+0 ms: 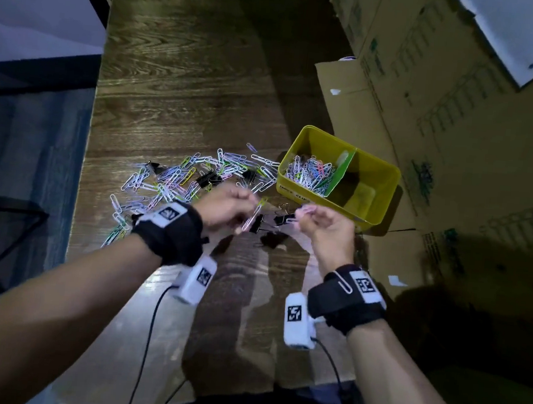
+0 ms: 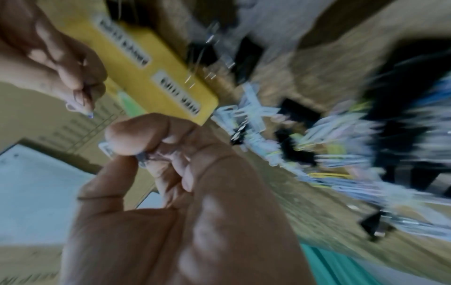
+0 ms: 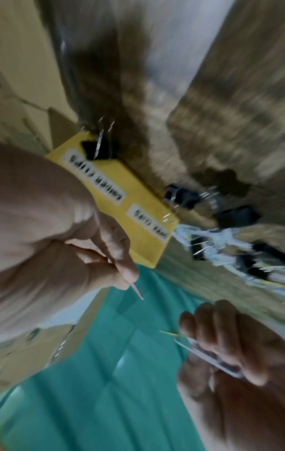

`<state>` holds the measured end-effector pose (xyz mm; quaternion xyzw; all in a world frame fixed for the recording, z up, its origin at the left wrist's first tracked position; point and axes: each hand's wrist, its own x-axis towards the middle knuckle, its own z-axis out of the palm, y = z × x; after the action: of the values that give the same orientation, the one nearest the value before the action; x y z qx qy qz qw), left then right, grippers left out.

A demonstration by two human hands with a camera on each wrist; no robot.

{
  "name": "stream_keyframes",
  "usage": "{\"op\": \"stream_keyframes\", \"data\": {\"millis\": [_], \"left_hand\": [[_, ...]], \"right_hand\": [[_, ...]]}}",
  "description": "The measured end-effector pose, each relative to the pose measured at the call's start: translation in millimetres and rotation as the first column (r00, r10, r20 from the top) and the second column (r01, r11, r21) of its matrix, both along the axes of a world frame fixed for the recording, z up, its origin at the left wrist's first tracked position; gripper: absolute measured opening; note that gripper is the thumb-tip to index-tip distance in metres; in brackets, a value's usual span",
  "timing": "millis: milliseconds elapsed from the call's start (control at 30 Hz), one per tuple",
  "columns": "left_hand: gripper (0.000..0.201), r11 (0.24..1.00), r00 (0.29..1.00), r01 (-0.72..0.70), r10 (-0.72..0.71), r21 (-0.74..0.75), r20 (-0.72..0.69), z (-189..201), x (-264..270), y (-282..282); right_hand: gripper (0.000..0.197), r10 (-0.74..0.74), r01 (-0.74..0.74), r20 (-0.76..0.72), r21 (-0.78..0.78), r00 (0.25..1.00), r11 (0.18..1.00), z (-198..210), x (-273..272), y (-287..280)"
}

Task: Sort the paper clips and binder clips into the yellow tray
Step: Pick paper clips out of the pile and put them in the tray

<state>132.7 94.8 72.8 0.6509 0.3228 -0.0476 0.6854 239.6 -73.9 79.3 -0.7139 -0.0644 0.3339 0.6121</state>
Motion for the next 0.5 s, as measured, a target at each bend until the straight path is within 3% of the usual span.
{"op": "stream_keyframes", "data": {"millis": [67,133,200,267,400,500], "left_hand": [[0.026,0.998,0.999,-0.011,0.008,0.064,0.052,14.1,38.1,5.6],[0.023,0.971,0.998,-0.047,0.037,0.236,0.047,28.1,76.5,7.2],[0.017,0.895,1.000,-0.008,0.018,0.446,-0.017,35.2,111.1,5.1],[0.007,0.817,0.991,0.119,-0.060,0.564,-0.122,31.4,134.8,0.9],[0.029,0.640,0.902,0.422,-0.227,0.642,-0.367,13.8,149.1,-0.7],[0.025,0.659,0.953,0.301,-0.176,0.689,-0.248,13.8,131.5,1.3]], "right_hand": [[0.011,-0.051,0.049,0.066,0.031,0.997,0.998,10.7,21.1,5.9],[0.014,-0.086,0.081,0.125,0.041,0.988,0.996,20.3,44.9,12.9],[0.012,-0.104,0.099,0.156,0.037,0.982,0.994,26.4,71.0,21.6],[0.013,-0.092,0.094,0.173,-0.002,0.981,0.996,29.2,92.3,30.4],[0.020,0.074,0.001,0.350,-0.210,0.934,0.978,24.2,119.4,53.2],[0.008,0.269,-0.083,0.455,-0.387,0.849,0.918,16.4,124.4,72.4]]}}
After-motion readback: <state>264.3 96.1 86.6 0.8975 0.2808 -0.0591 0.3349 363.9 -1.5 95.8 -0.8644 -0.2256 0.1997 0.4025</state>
